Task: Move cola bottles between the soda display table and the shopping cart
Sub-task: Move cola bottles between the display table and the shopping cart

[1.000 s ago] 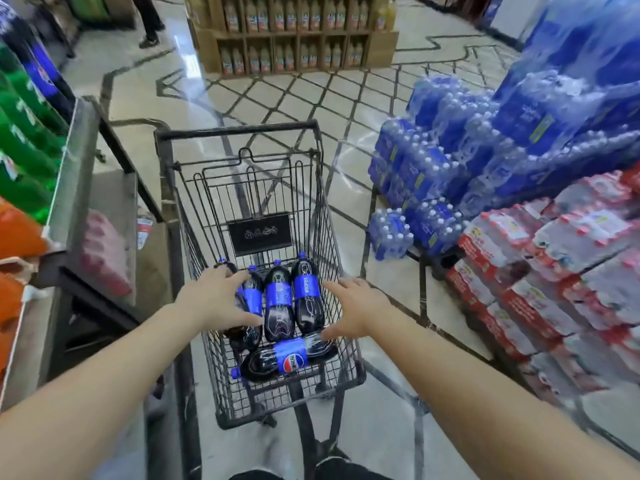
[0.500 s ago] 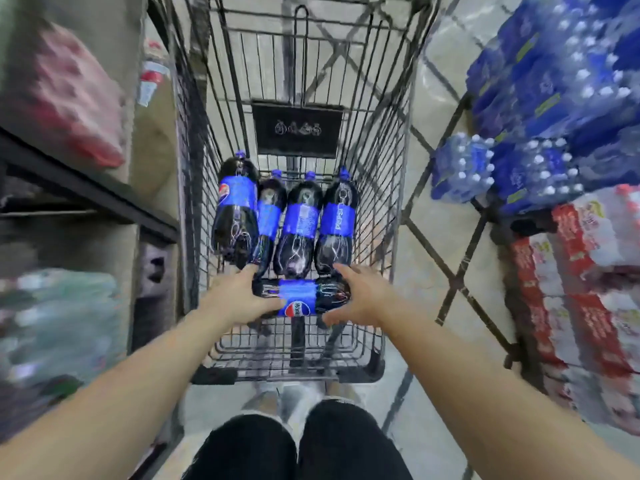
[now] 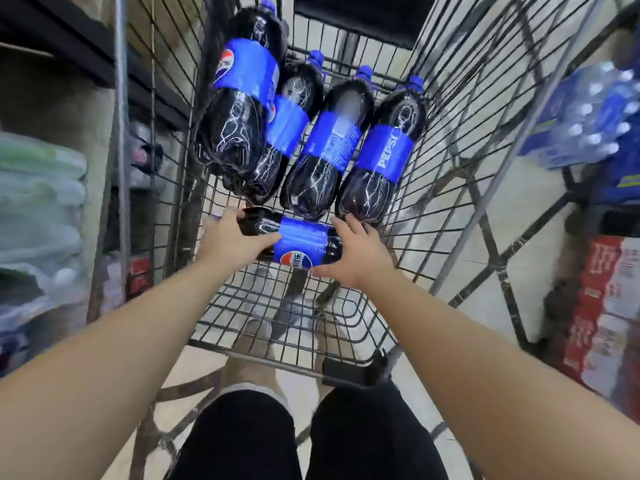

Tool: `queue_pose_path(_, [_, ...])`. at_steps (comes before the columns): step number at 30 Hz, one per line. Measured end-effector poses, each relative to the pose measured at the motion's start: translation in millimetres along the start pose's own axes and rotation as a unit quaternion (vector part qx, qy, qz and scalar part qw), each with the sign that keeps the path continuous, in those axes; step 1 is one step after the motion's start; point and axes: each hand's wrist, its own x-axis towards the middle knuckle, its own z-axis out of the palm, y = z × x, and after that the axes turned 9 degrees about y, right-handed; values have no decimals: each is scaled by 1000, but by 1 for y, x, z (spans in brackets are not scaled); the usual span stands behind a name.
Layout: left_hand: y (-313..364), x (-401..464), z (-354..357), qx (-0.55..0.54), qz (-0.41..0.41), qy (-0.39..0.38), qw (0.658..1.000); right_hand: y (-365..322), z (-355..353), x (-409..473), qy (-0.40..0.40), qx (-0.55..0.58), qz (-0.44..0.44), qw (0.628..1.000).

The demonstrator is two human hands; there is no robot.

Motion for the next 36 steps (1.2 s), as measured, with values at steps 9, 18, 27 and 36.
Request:
queue_pose_path(9, [-34, 62, 78, -436, -283, -65, 852, -3, 38, 9, -23, -90, 26, 995])
queue_pose_path(18, [-48, 80, 95, -523, -316, -64, 789, -3, 74, 19, -91, -9, 39, 995])
queue_pose_path(27, [-23, 41, 60, -531, -318, 3, 786, -8, 74, 8, -63, 35, 21, 997])
queue_pose_path(36, [-11, -3, 11, -576, -238, -40, 781, -24, 34, -45, 14, 35, 21, 999])
